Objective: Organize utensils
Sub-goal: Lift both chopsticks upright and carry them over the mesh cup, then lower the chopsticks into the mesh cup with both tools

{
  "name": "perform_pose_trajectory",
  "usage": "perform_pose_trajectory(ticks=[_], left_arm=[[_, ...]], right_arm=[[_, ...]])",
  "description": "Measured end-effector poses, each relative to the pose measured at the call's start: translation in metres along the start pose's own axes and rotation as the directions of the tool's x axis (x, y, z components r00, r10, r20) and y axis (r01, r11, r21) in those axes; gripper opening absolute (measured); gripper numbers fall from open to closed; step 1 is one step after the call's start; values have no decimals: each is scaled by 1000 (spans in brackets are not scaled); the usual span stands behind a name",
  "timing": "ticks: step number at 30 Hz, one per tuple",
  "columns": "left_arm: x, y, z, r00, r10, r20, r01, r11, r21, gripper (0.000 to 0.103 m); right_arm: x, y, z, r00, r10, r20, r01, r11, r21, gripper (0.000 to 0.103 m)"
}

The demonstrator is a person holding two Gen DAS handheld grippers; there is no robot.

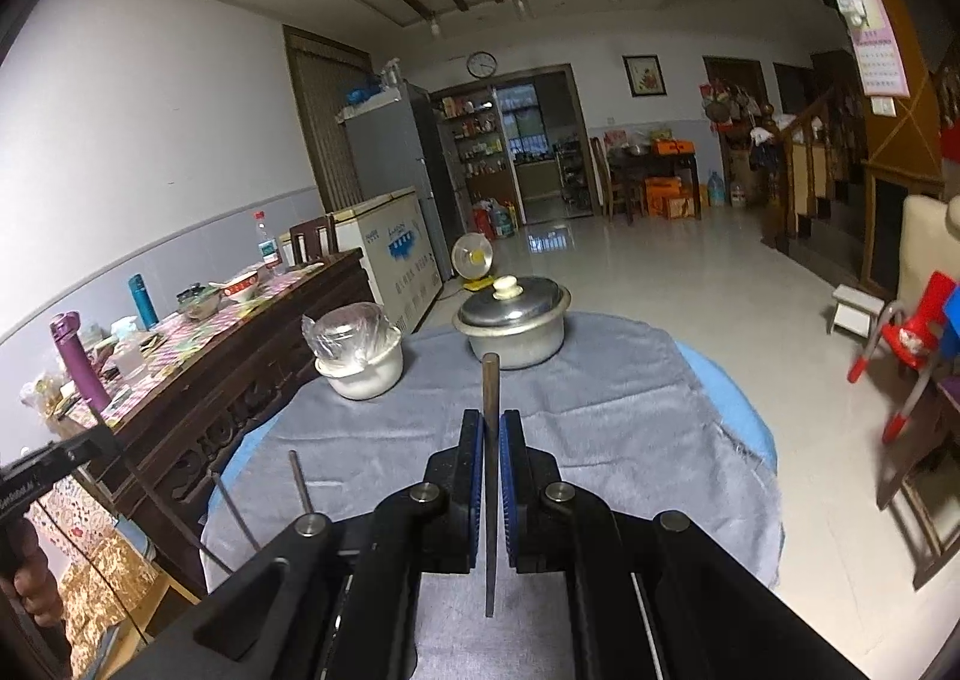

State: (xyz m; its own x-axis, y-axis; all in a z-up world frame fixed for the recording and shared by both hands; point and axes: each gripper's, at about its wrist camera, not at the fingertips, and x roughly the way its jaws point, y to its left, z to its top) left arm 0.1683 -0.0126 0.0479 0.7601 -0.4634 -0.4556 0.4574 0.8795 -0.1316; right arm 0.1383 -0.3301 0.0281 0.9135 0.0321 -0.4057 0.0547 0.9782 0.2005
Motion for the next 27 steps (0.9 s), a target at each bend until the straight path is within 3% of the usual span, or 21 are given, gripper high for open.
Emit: perform_pose_trajectory(ticks=[12,27], left_arm=[[-23,-15,13,997,-55,45,54,998,7,5],[-15,-24,5,997,-75,21,75,997,-1,5]], right_arm=[[-46,41,23,996,68,52,-61,990,-123,6],[-63,81,11,983,181,37,-171,968,-186,6]])
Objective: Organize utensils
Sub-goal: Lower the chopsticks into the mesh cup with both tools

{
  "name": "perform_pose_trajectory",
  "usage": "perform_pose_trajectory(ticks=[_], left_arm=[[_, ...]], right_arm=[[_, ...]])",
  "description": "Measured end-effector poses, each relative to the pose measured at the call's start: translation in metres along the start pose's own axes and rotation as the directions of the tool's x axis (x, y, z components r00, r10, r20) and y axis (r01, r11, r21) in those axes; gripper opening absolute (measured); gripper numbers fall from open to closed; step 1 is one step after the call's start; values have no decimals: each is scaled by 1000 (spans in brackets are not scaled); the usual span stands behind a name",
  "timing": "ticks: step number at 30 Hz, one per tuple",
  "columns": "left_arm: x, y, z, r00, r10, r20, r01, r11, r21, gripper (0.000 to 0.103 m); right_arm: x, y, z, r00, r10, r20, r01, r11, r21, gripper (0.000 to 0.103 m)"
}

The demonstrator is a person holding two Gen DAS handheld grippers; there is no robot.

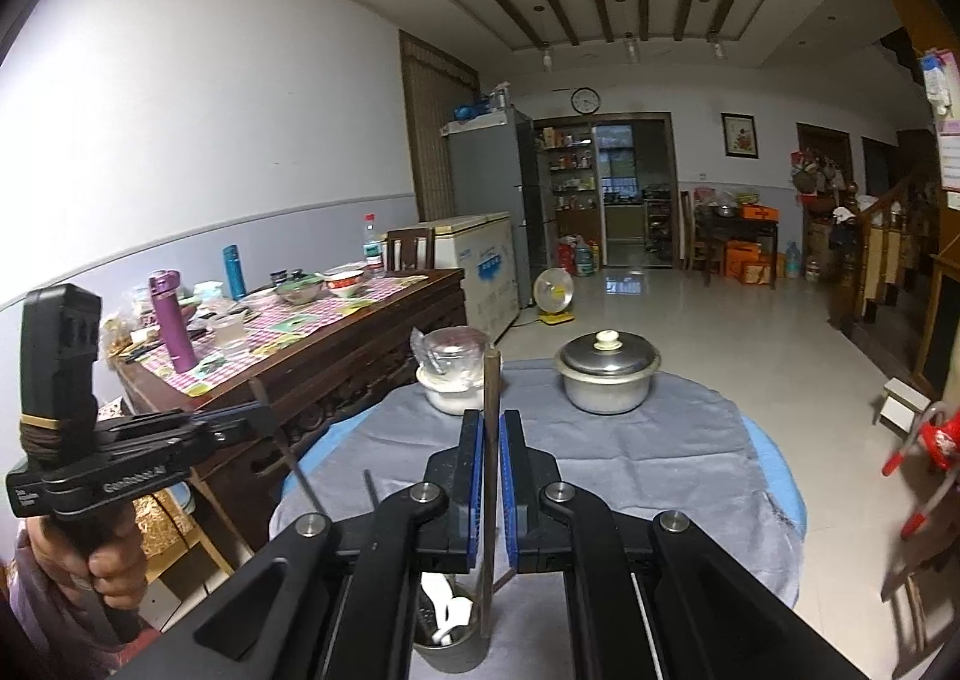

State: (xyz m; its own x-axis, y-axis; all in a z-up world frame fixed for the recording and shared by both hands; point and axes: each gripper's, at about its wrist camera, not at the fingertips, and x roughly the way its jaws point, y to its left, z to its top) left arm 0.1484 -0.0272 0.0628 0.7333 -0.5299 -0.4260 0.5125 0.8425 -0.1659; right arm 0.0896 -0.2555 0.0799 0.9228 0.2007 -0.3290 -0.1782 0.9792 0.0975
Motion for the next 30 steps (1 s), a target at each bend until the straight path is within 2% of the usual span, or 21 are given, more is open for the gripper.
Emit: perform_pose_trajectory(ticks=[12,24,30], left_arm=[[3,-1,-6,1000,0,-10,0,1000,-8,5],[7,1,-13,1000,17,-16,-18,999,-39,5],[5,1,-23,998,57,-2,-57,996,-74,5]], right_arm=[[19,22,-8,999,46,-22,-46,999,-3,6],[43,26,-24,997,31,-71,-30,1000,5,6],[54,26,-31,994,21,-105,-21,1000,9,6]])
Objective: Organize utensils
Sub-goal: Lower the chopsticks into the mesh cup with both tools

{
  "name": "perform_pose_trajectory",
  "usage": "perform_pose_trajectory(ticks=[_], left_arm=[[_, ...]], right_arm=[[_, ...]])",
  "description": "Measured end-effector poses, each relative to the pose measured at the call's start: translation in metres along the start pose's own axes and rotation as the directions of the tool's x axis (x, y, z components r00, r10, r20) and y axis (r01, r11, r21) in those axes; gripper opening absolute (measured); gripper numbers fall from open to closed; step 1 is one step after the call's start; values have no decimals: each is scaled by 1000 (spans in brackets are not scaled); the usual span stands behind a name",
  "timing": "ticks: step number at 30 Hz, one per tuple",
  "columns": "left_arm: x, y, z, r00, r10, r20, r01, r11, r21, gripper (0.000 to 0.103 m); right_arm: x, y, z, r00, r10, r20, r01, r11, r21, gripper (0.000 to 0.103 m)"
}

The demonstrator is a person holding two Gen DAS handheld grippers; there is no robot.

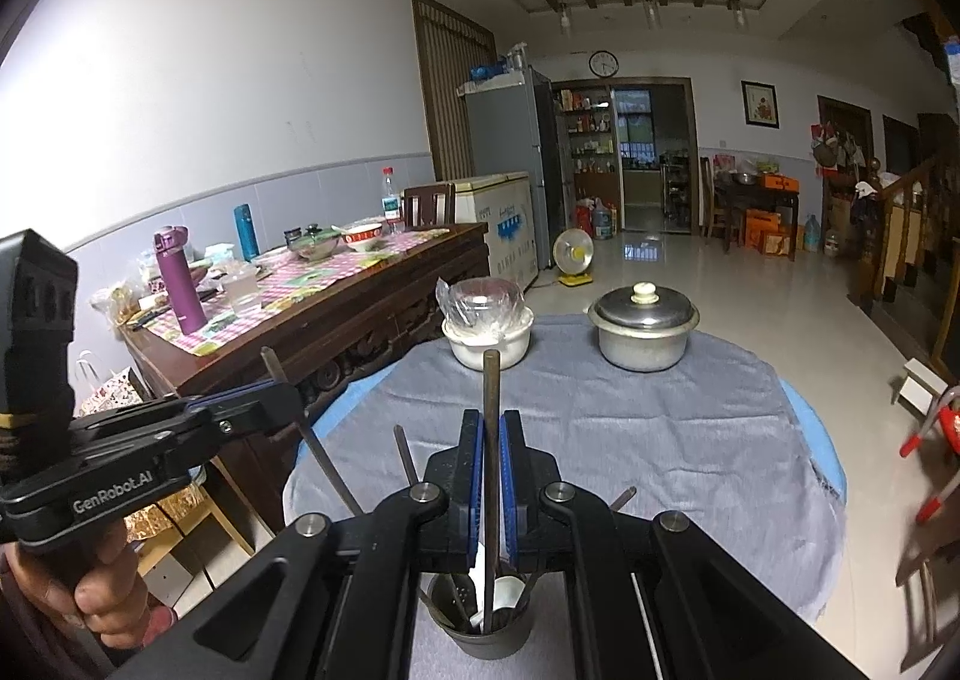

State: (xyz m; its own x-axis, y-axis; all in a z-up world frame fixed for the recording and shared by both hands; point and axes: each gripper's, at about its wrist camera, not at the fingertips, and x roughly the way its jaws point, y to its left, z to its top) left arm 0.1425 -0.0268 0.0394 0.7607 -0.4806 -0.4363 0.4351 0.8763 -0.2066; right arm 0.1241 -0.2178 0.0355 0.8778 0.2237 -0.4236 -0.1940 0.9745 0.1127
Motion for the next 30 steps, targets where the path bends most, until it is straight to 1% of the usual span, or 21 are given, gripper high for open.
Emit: perform_pose_trajectory(ticks=[5,9,13,23,30], left_arm=[[5,2,-8,1000,14,-10,-14,1000,-21,5],[11,0,-12,1000,23,-14,-23,1000,-3,5],[15,1,-15,1000,15,-22,-15,1000,0,5],[20,1,-18,999,33,-40,-32,999,9,5],[21,-2,-17,998,54,-44,-53,998,24,5]], right_arm=[[9,-1,-8,1000,-12,-28,12,1000,24,6],[16,-1,-12,999,-18,-47,20,999,39,6],[22,-3,-15,998,-18,-61,22,998,60,6],[29,-9,-23,997,-3,-73,11,994,106,6],[28,-15,-27,998,11,-67,-2,991,136,6]])
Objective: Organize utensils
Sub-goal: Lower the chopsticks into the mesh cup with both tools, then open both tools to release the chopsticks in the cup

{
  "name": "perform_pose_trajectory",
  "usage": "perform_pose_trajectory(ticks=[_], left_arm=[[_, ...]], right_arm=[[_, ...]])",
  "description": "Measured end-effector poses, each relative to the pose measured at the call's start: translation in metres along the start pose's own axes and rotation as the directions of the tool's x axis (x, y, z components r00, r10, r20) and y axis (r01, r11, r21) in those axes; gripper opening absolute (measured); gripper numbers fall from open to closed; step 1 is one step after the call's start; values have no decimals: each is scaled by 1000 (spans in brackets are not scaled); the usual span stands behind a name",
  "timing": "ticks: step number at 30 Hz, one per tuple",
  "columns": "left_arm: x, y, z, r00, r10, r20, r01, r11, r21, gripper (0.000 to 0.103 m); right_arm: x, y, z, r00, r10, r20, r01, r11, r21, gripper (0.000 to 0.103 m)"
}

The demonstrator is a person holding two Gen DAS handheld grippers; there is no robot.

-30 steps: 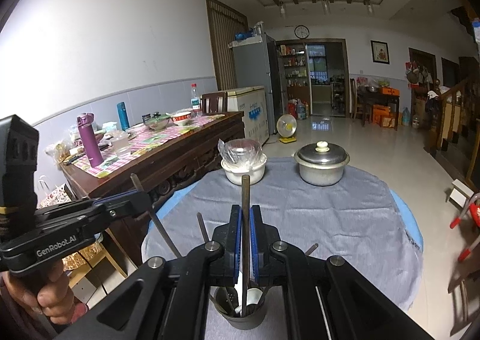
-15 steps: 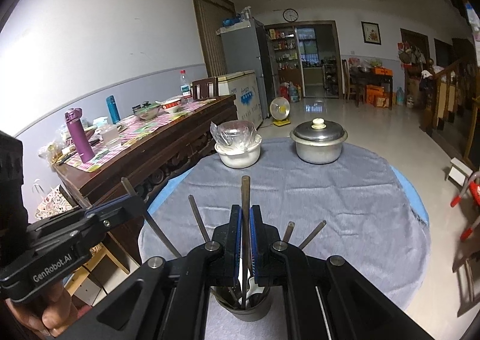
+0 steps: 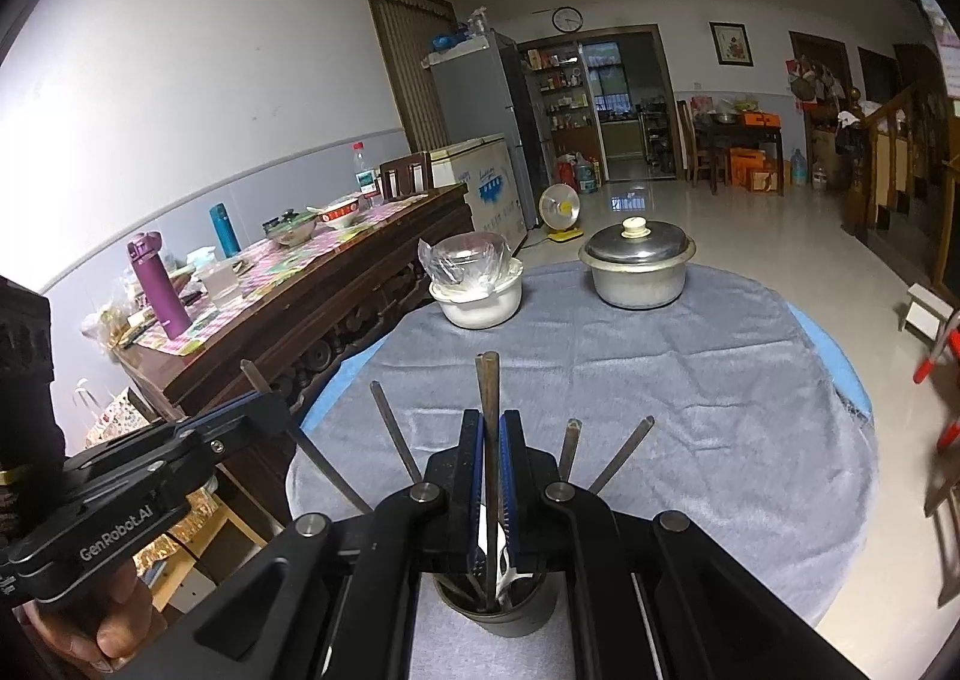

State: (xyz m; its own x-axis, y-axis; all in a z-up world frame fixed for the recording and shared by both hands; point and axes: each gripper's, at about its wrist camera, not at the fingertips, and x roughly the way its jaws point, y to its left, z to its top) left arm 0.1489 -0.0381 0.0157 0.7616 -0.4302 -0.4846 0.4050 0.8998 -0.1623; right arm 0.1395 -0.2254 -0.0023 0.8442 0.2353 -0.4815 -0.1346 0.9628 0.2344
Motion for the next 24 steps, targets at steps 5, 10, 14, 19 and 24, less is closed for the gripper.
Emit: perform_pose_trajectory(ticks=[5,10,14,19,24], left_arm=[[-2,-3,0,1000,19,2,-19,1000,16,5],[1,-3,-5,999,31,-17,-30,999,25,6],[6,0,-7,999,39,-39,-38,999,27,6],[10,2,-9,998,43,-55,-42,999,30,6],[14,3,-11,997,44,-68,-42,999,28,6]], right_arm=[[-3,2,-3,1000,13,7,-13,1000,3,6],[-4,3,-5,1000,16,6,-16,1000,5,6],[-2,5,-7,1000,19,-5,-19,1000,5,6],[5,6,-11,1000,21,-22,-21,1000,5,6],[12,4,-12,999,25,-37,-24,1000,12,6]])
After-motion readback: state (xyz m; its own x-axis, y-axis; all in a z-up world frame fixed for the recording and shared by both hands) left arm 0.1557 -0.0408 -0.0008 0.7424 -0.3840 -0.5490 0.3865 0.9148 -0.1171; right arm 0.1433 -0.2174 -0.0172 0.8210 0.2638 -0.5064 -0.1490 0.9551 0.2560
